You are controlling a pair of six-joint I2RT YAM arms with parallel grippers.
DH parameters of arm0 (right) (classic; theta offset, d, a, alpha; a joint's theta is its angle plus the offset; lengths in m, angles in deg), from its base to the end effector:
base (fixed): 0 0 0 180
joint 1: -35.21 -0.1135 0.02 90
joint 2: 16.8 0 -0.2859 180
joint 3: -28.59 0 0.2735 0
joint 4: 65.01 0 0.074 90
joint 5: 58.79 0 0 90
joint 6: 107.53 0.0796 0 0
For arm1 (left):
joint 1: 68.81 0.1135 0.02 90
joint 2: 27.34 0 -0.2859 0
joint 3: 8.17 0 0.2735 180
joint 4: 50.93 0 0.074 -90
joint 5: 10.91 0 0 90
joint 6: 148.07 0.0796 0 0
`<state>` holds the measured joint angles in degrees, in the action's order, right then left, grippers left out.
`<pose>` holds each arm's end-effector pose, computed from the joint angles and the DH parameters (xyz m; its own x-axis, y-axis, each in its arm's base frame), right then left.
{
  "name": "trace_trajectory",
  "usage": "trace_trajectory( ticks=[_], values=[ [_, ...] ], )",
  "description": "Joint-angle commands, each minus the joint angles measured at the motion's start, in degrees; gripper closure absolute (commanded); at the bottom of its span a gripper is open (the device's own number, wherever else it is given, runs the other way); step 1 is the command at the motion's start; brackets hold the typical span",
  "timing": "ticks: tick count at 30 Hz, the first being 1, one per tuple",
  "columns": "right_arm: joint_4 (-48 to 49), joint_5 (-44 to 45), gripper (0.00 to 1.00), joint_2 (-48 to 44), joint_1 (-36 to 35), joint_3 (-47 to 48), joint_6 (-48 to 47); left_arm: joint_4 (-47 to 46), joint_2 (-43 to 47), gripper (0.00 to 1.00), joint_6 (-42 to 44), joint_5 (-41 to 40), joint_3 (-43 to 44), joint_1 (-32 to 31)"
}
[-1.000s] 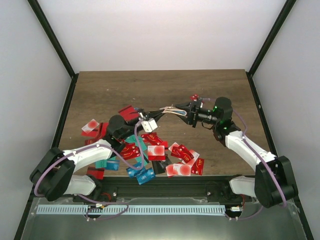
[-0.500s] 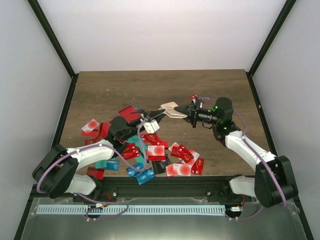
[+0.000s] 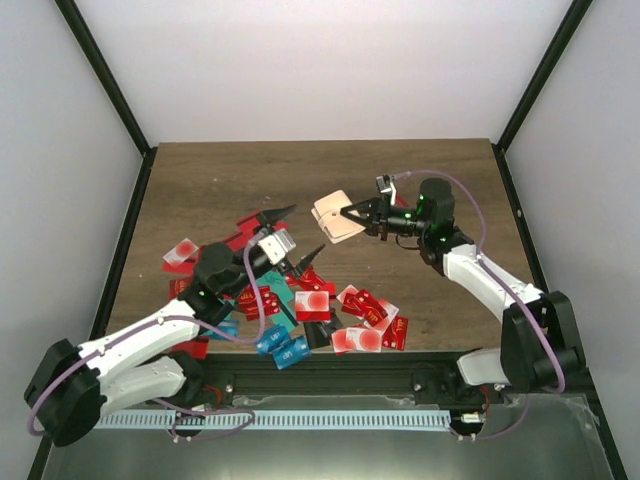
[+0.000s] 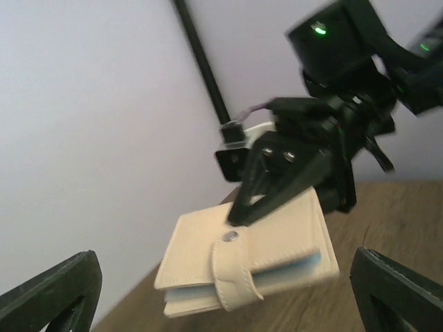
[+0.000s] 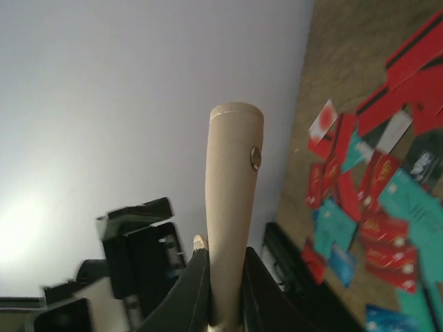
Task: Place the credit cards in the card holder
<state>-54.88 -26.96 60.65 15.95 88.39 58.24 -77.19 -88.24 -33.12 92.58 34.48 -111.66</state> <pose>0.2925 0.1738 0.2945 -0.9698 0.2027 -0.1359 -0.1185 0.0959 0.9883 0.2004 -0.2113 0.2988 0.4430 0.1485 -0.8841 0.7101 0.5439 0.4472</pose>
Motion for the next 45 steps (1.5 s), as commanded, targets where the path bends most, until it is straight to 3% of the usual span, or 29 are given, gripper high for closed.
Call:
trace_trajectory(
  ticks=[1,4,9,11,19,45],
  values=[
    [-8.04,7.51,0.99,-1.97,-0.18,3.24,-25.1,12.0,3.81,0.0,-21.49,-11.21,3.38,-0.22],
    [-12.26,15.42,0.99,-4.8,-0.2,3.65,-35.03,21.38,3.53,0.0,-33.85,-18.97,7.34,0.32],
    [-14.68,23.79,0.99,-8.74,-0.56,2.45,-44.81,36.23,-3.83,0.0,-42.27,-13.09,18.61,1.16],
    [-15.97,25.22,0.99,-9.54,-0.96,2.31,-47.16,38.98,-7.02,0.06,-46.0,-10.93,21.53,0.78],
    [-20.48,31.81,0.99,-12.71,-1.93,2.15,-52.07,48.17,-16.59,0.12,-46.01,-14.11,31.08,-4.37],
    [-20.91,19.83,0.99,-12.97,-2.1,1.65,-50.96,47.55,-24.83,0.11,-44.31,-22.72,38.46,-6.01]
  ],
)
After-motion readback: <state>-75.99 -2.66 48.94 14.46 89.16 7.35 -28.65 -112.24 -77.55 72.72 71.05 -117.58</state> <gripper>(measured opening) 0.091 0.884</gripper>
